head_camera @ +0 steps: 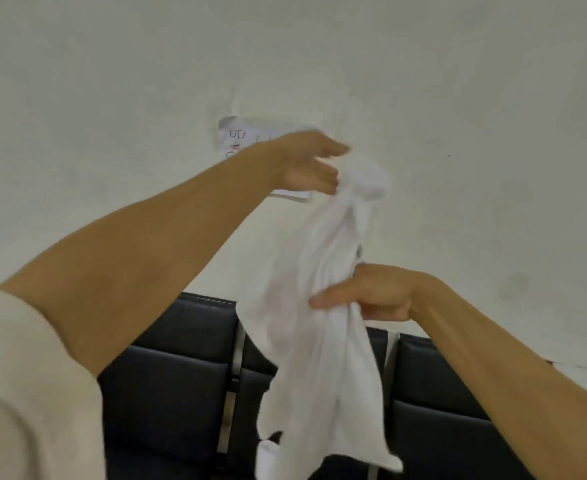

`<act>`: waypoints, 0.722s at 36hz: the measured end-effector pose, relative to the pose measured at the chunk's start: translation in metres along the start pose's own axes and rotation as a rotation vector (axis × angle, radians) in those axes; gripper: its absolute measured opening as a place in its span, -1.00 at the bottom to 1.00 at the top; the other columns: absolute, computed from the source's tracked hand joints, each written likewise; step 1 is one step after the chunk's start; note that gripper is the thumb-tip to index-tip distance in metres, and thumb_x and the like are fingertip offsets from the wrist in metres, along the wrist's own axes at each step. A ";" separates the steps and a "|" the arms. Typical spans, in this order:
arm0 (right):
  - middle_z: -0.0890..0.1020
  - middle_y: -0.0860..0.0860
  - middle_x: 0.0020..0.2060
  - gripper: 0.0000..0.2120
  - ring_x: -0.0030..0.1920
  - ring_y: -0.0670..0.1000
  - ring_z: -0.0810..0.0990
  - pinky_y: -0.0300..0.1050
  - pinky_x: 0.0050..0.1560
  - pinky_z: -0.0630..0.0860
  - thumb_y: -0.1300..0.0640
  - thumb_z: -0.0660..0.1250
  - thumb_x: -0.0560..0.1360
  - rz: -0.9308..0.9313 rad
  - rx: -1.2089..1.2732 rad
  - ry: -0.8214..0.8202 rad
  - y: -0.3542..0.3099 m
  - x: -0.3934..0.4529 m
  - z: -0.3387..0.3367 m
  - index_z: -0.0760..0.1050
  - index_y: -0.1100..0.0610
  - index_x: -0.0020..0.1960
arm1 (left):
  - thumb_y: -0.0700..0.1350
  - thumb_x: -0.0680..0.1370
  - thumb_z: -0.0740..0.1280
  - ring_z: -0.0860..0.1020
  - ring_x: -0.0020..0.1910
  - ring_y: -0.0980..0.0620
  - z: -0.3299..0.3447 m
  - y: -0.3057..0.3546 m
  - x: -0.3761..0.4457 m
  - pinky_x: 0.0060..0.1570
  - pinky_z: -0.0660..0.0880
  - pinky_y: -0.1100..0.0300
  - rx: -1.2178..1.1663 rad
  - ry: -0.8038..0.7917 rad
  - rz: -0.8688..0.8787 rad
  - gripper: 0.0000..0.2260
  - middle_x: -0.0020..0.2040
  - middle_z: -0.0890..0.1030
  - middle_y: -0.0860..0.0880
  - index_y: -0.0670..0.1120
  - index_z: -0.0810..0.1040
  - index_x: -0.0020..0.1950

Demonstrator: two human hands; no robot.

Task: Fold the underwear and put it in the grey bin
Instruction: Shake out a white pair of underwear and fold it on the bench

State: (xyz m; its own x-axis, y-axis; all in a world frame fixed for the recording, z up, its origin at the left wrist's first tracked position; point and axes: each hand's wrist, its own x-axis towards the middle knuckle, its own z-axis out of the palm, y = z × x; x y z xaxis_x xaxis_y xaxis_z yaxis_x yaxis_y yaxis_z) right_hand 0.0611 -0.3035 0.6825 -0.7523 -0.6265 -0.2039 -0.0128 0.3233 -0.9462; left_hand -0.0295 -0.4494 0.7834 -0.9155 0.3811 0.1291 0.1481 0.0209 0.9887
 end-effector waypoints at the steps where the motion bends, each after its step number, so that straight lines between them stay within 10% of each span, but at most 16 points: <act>1: 0.69 0.04 -0.04 -0.76 -0.01 0.01 0.67 -0.12 0.04 0.60 0.23 0.36 0.38 -0.056 0.120 0.027 -0.004 0.005 -0.002 0.57 0.14 0.05 | -0.14 0.50 0.38 0.55 0.02 -0.07 0.000 -0.006 -0.003 0.02 0.53 0.03 -0.012 -0.101 -0.083 -0.43 0.32 0.37 -0.20 -0.21 0.26 0.44; 3: 0.69 0.10 -0.09 -0.77 -0.07 0.04 0.68 -0.10 -0.04 0.62 0.23 0.35 0.37 -0.187 0.337 0.109 -0.010 0.017 -0.013 0.57 0.22 0.02 | 0.08 0.37 0.50 0.30 0.42 -0.16 -0.009 -0.027 -0.005 0.33 0.29 -0.22 0.112 -0.246 -0.178 -0.13 0.48 0.22 -0.22 -0.17 0.14 0.52; 9: 0.65 0.12 -0.16 -0.82 -0.12 0.08 0.65 0.01 0.07 0.53 0.22 0.28 0.29 -0.278 0.631 0.203 -0.032 0.043 -0.035 0.61 0.21 -0.17 | 0.52 0.33 0.12 0.38 0.34 -0.30 -0.072 -0.111 -0.025 0.29 0.14 -0.44 -0.009 -0.477 -0.441 -0.10 0.40 0.38 -0.25 -0.16 0.46 0.36; 12: 0.58 0.02 -0.41 -0.73 -0.35 0.01 0.61 -0.04 -0.12 0.51 0.22 0.20 0.41 -0.401 0.673 0.375 -0.047 0.050 -0.042 0.53 0.14 -0.43 | 0.49 0.21 0.31 0.36 0.36 -0.30 -0.091 -0.150 -0.034 0.29 0.16 -0.45 -0.007 -0.566 -0.506 -0.02 0.42 0.37 -0.24 -0.14 0.36 0.42; 15: 0.57 0.02 -0.29 -0.90 -0.17 0.02 0.56 -0.09 -0.09 0.58 0.21 0.31 0.30 -0.543 0.834 0.301 -0.048 0.060 -0.052 0.47 0.17 -0.17 | 0.25 0.21 0.54 0.46 0.24 -0.18 -0.085 -0.168 -0.034 0.32 0.21 -0.30 0.063 -0.686 -0.450 -0.17 0.30 0.47 -0.17 -0.13 0.40 0.34; 21: 0.64 0.07 -0.27 -0.97 -0.23 -0.02 0.65 -0.16 -0.21 0.61 0.23 0.36 0.35 -0.492 0.552 0.327 -0.027 0.077 -0.056 0.58 0.15 -0.22 | -0.24 0.53 0.29 0.58 0.04 -0.08 -0.057 -0.142 -0.016 0.15 0.49 0.06 -0.193 -0.257 -0.239 -0.78 0.08 0.61 -0.17 -0.22 0.52 0.16; 26: 0.63 0.09 0.15 -0.27 0.17 0.10 0.59 0.13 0.18 0.51 -0.11 0.57 0.20 -0.165 0.200 0.320 0.004 0.071 -0.068 0.47 0.10 0.29 | -0.19 0.57 0.20 0.62 -0.02 -0.02 -0.053 -0.123 -0.003 0.03 0.55 0.12 -0.368 -0.105 -0.040 -0.80 0.03 0.64 -0.12 -0.13 0.55 0.13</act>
State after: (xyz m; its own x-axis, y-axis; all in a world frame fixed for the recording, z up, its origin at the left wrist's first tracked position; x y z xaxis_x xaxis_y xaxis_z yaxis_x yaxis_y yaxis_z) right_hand -0.0373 -0.2984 0.6816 -0.9182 -0.3958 0.0134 -0.0458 0.0726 -0.9963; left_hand -0.0644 -0.5020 0.6654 -0.8715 0.4801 0.1000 -0.0489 -0.2880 0.9564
